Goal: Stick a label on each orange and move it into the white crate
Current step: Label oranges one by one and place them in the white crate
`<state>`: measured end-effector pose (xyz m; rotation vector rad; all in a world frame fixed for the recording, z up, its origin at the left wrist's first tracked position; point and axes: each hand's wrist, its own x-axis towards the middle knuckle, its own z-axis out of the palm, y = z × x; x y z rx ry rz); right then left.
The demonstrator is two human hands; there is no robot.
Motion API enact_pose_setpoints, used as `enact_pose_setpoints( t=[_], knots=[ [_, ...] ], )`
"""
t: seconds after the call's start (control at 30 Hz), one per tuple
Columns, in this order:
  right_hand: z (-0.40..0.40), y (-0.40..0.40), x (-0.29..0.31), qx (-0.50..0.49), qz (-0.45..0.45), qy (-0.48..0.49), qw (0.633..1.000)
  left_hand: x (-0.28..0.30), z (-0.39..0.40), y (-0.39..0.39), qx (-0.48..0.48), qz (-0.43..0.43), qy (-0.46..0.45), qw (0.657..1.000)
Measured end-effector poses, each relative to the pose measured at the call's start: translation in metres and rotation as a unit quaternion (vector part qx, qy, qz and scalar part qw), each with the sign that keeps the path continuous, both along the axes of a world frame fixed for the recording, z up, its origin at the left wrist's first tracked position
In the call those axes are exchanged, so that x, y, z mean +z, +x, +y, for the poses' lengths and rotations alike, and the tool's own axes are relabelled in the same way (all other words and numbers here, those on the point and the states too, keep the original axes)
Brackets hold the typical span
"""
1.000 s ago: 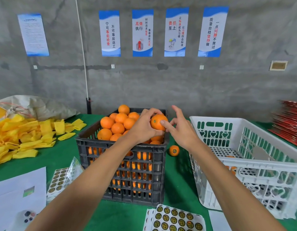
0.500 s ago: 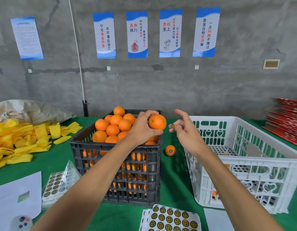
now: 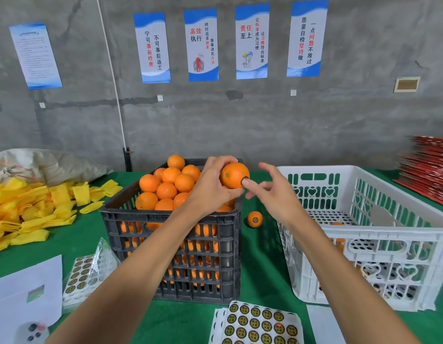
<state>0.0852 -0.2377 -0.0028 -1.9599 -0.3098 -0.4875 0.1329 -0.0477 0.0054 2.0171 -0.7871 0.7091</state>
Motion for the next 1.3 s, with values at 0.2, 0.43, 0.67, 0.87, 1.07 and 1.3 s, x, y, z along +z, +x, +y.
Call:
enact_pose_setpoints(
  t=[0.2, 0.43, 0.67, 0.87, 1.07, 1.3],
  knots=[
    [-0.005, -0.006, -0.009, 0.096, 0.009, 0.092, 0.991, -0.004, -0.008, -0.011, -0.015, -0.047, 0.065, 0.997],
    [-0.026, -0.010, -0.012, -0.202, -0.101, -0.083, 0.971, -0.009, -0.013, -0.022, 0.025, -0.097, 0.119, 0.988],
    [-0.071, -0.023, -0.024, -0.284, -0.053, -0.220, 0.932, -0.018, -0.012, -0.017, 0.066, 0.019, 0.068, 0.995],
    [-0.049, -0.039, -0.050, -0.155, -0.171, -0.281, 0.932, 0.009, 0.030, 0.025, 0.287, 0.261, 0.347, 0.854],
    [-0.019, -0.042, -0.100, -0.060, -0.188, -0.340, 0.919, 0.000, 0.051, 0.042, 0.302, 0.321, 0.421, 0.793],
    [-0.015, -0.049, -0.130, -0.015, -0.091, -0.324, 0.941, 0.007, 0.047, 0.018, 0.296, 0.164, 0.207, 0.918]
  ],
)
